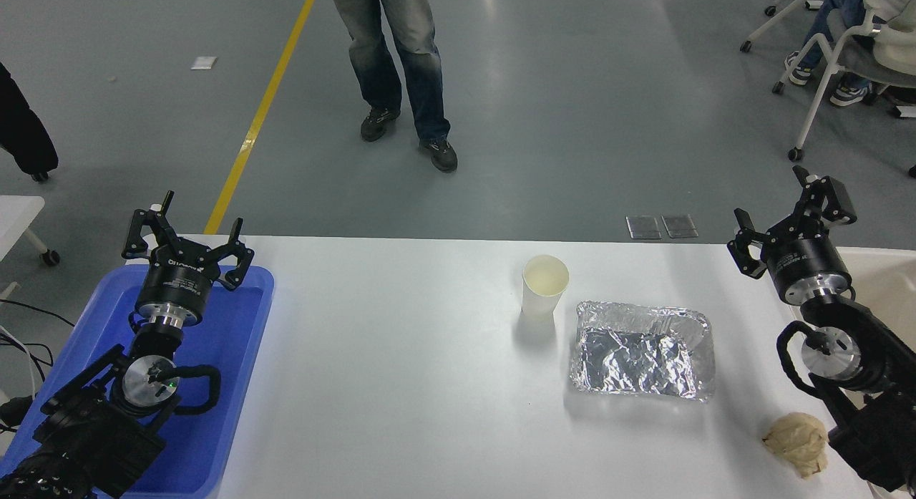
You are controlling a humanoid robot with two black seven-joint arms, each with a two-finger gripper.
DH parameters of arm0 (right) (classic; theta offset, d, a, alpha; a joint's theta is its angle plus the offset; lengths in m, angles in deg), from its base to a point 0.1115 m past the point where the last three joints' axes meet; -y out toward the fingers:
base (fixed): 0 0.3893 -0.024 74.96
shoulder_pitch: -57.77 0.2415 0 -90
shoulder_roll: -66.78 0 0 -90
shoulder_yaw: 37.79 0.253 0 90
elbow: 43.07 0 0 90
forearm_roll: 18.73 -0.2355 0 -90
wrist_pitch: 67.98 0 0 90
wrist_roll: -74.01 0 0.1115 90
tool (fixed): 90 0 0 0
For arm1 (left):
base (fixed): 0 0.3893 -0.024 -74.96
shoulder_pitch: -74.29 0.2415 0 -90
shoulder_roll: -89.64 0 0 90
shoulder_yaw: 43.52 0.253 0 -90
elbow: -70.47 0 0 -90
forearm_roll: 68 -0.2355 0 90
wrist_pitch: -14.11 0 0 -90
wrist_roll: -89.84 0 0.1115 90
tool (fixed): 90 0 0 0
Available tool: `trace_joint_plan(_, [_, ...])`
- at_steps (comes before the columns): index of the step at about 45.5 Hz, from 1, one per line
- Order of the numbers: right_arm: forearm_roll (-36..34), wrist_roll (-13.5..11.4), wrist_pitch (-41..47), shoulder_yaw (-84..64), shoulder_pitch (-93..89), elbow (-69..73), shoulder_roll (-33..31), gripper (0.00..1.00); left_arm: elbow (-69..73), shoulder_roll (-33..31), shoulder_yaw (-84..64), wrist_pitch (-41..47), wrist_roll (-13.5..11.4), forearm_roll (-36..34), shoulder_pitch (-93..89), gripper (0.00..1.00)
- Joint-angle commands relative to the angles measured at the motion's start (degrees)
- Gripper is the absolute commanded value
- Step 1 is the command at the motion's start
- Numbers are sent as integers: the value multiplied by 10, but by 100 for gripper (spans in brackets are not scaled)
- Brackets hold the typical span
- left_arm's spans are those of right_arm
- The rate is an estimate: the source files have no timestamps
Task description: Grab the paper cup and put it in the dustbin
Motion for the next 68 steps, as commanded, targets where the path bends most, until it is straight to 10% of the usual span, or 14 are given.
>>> trace_joint_plan(1, [0,0,0,-1,-2,0,-1,100,0,0,0,0,0,0,0,100])
trace_joint_plan(68, [0,0,4,-3,-15,2,3,100,0,0,0,0,-1,0,0,100])
